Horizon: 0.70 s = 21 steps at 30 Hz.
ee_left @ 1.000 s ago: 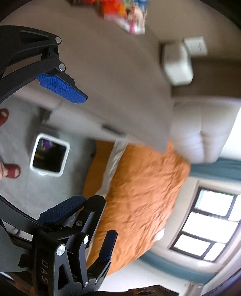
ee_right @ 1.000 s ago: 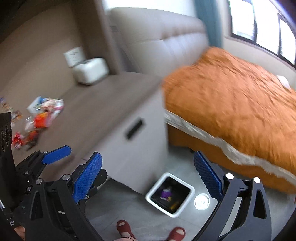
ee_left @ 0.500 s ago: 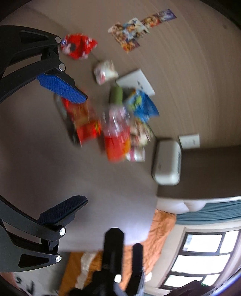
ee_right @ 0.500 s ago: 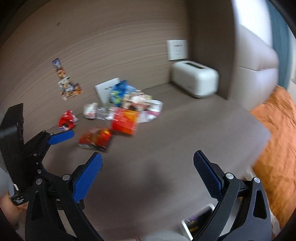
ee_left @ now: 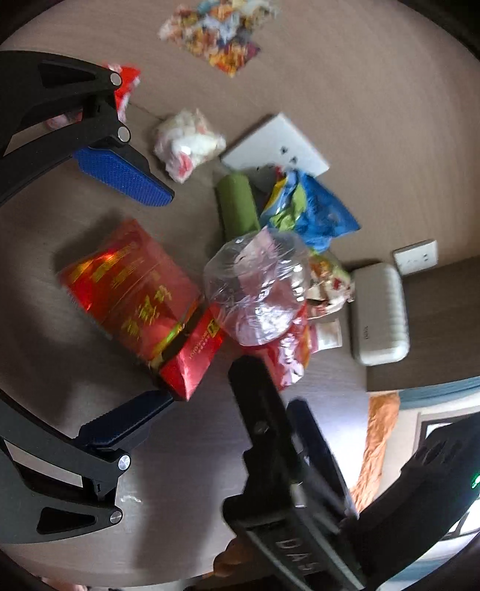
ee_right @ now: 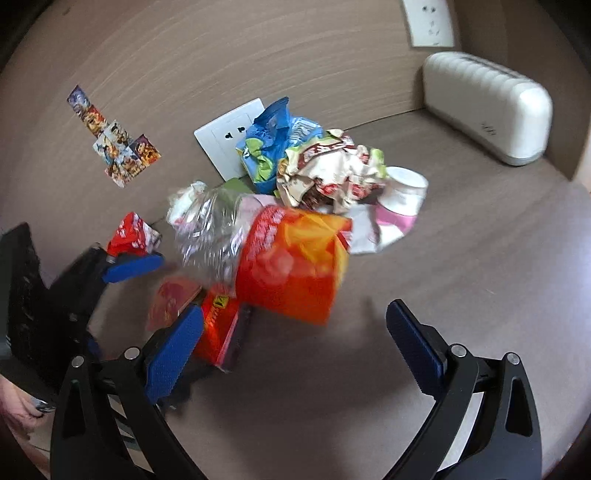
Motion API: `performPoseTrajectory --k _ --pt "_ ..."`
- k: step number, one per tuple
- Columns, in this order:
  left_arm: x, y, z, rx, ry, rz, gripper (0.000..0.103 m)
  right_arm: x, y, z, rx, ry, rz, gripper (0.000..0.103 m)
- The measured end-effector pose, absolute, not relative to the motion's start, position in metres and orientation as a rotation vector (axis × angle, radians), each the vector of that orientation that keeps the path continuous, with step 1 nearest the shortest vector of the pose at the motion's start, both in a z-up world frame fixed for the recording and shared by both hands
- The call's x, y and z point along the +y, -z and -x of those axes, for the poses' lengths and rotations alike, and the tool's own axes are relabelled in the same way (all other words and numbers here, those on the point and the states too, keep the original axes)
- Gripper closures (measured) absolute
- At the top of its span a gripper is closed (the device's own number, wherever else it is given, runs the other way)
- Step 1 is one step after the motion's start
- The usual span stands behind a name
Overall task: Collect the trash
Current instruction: 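Grasp the red cigarette pack with the left tool while the right tool grasps the plastic bottle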
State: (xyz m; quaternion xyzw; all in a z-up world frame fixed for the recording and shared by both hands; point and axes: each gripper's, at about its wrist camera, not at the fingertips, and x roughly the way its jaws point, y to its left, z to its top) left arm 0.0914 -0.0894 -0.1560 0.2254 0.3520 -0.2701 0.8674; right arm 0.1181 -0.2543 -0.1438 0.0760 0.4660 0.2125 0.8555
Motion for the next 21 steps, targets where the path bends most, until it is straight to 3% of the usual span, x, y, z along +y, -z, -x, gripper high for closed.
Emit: performPoseTrajectory --k 5,7,9,12,14,15,19,21 --pt "-0.088 0.159 -0.107 0.801 0.678 -0.400 0.006 -0.249 0.143 -0.135 0.962 -0.523 -0.225 0.005" --pt "-0.089 0.162 -0.113 0.840 0.722 -0.376 0.014 -0.246 0.141 -0.138 0.967 -0.561 -0.254 0.006" --pt "-0.092 0.164 -0.118 0.864 0.737 -0.374 0.031 -0.238 0.142 -0.144 0.983 -0.600 -0.289 0.019" --pt "-0.095 0.163 -0.123 0.853 0.733 -0.370 0.047 -0.225 0.148 -0.153 1.005 -0.636 -0.314 0.039" --pt "-0.098 0.163 -0.124 0.849 0.719 -0.367 0.050 -0.218 0.150 -0.158 1.009 -0.655 -0.345 0.048" --pt "-0.098 0.163 -0.124 0.849 0.713 -0.365 0.051 -0.216 0.151 -0.160 1.008 -0.654 -0.362 0.059" --pt "-0.095 0.163 -0.117 0.845 0.674 -0.344 0.054 -0.217 0.141 -0.161 0.985 -0.682 -0.452 0.070" --pt "-0.090 0.162 -0.114 0.852 0.648 -0.320 0.054 -0.217 0.132 -0.157 0.960 -0.680 -0.458 0.086"
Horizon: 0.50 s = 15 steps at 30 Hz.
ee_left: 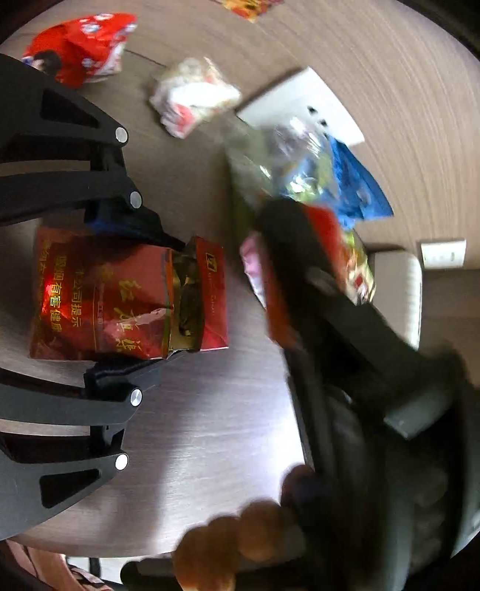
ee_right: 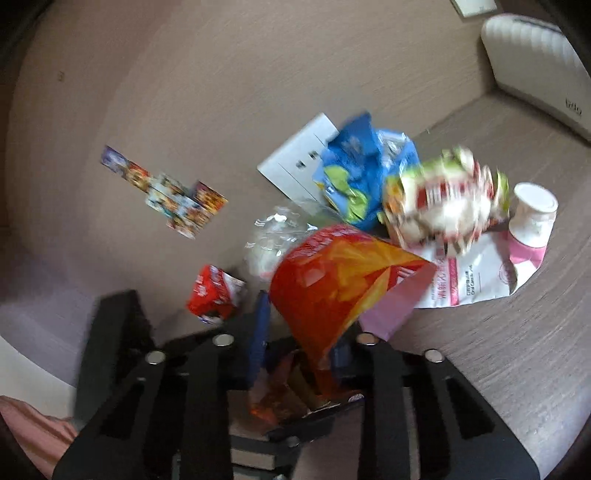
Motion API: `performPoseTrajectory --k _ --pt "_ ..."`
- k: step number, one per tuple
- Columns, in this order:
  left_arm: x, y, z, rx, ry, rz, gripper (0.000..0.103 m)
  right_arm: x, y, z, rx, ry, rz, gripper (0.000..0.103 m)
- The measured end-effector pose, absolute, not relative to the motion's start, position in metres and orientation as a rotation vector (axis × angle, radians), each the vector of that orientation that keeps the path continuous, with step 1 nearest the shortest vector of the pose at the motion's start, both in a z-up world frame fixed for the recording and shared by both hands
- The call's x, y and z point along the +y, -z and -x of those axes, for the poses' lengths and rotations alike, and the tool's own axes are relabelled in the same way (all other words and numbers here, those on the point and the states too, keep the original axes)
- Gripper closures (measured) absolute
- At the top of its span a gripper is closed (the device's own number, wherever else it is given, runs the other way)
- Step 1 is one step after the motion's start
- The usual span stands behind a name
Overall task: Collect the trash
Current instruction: 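Grasp the red cigarette pack with the left tool while the right tool grasps the plastic bottle, then carry the red pack and plastic bottle over the white bin and release both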
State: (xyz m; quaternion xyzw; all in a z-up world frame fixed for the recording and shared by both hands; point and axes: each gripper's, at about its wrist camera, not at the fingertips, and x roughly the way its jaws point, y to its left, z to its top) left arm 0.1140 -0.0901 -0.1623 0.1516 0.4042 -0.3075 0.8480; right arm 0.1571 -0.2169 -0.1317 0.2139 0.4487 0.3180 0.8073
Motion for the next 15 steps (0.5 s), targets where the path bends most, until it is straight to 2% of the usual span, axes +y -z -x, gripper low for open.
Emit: performPoseTrajectory --k 3,15 --pt "-0.084 0.158 -0.107 0.861 0.614 -0.265 0.054 -0.220 0.116 -0.147 0.918 -0.649 -0.428 0.096" --pt "-0.111 0.112 -0.064 0.780 0.581 -0.224 0.054 -0.291 0.076 -0.072 0.788 -0.483 -0.387 0.096"
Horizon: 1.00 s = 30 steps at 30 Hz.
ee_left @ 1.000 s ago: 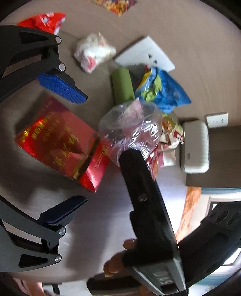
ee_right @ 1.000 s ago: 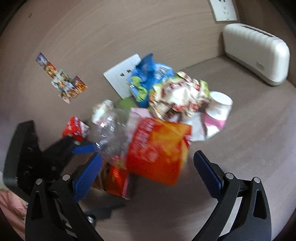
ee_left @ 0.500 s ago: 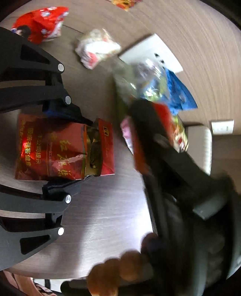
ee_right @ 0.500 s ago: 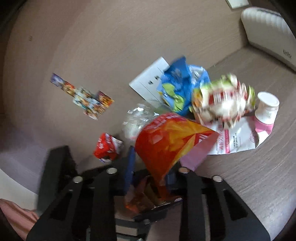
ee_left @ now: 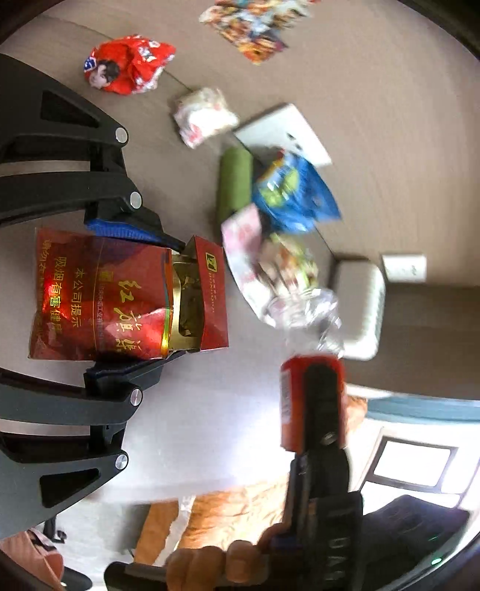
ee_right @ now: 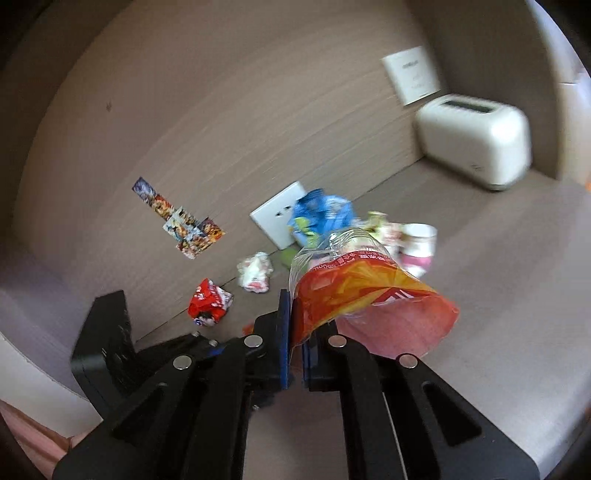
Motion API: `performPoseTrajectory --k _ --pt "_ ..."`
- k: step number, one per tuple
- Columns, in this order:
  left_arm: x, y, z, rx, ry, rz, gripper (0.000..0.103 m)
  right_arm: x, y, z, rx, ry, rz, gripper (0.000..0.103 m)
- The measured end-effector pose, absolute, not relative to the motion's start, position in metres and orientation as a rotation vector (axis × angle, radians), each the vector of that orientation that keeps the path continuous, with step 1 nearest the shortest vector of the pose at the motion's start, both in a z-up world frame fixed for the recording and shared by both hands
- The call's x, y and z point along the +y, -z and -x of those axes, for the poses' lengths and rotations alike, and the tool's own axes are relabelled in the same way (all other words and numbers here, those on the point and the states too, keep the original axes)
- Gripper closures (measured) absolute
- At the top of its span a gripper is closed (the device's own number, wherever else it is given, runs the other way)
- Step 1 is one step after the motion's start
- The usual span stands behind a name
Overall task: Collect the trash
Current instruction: 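Carry the red pack and plastic bottle over the white bin and release both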
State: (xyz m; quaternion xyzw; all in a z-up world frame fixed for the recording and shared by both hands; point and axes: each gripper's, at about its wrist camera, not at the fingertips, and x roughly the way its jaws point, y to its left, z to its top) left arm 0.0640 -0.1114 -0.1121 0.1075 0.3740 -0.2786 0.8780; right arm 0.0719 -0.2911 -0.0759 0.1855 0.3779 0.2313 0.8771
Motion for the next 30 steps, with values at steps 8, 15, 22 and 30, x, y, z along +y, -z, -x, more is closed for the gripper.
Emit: performPoseTrajectory --k 8,15,22,30 --pt "-0.202 0.097 -0.013 0.758 0.725 -0.286 0.054 -0.367 0.062 0.015 0.764 -0.287 -0.415 0.096" --pt "-0.292 0.109 0.033 0.779 0.878 -0.344 0.054 -0.432 0.072 0.087 0.802 -0.100 -0.426 0.096" --pt "-0.360 0.146 0.066 0.856 0.956 -0.377 0.054 -0.487 0.107 0.129 0.873 0.015 -0.464 0.096" --pt "-0.407 0.216 0.067 0.946 0.951 -0.428 0.054 -0.530 0.169 0.146 0.963 0.057 -0.505 0.096"
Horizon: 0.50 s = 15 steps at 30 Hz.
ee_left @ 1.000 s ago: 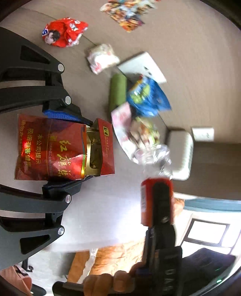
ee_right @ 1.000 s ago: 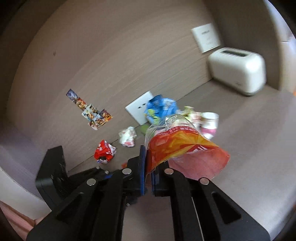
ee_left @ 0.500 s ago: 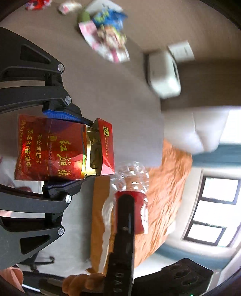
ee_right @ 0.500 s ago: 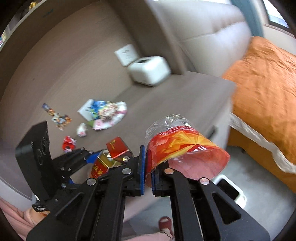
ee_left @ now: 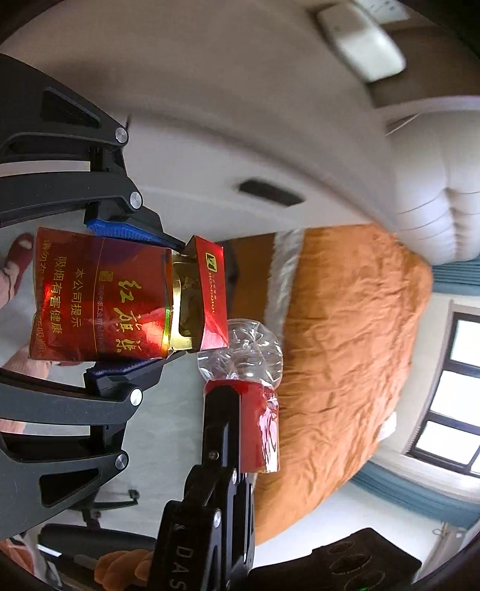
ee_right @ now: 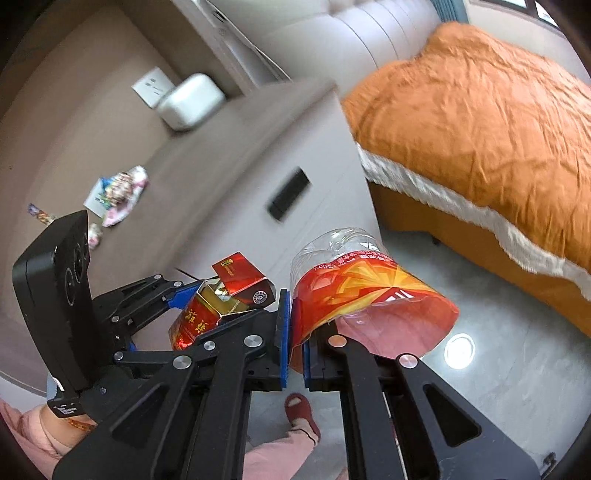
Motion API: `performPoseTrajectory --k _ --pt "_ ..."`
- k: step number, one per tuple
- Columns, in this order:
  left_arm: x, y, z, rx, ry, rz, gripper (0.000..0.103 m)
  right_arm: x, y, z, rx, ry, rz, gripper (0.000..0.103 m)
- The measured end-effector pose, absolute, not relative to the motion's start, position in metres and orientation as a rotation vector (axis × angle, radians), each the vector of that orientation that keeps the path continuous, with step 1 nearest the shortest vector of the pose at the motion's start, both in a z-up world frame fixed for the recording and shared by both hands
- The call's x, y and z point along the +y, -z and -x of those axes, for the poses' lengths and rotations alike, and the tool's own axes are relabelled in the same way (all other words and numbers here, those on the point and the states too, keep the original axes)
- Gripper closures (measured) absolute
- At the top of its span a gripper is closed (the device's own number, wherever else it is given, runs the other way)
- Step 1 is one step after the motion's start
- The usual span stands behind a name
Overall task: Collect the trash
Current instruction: 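Carry the red pack and plastic bottle over the white bin and release both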
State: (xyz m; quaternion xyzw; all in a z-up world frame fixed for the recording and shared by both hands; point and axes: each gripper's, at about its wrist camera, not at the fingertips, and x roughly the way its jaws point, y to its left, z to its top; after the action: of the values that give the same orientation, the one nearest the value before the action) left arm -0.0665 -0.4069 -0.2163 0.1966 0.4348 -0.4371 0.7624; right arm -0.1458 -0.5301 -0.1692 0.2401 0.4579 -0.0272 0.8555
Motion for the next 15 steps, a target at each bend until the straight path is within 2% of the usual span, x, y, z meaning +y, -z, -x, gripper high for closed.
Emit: performPoseTrajectory --k 6,15 --pt "-0.433 0.303 0.051 1.049 0.951 -0.456 0.054 -0.556 0.247 0.140 1.041 0.067 -0.569 0.096" --pt "-0.474 0.485 0.034 1.236 0.988 -0.513 0.054 -0.596 0.410 0.120 1.134 0.116 -0.676 0.096"
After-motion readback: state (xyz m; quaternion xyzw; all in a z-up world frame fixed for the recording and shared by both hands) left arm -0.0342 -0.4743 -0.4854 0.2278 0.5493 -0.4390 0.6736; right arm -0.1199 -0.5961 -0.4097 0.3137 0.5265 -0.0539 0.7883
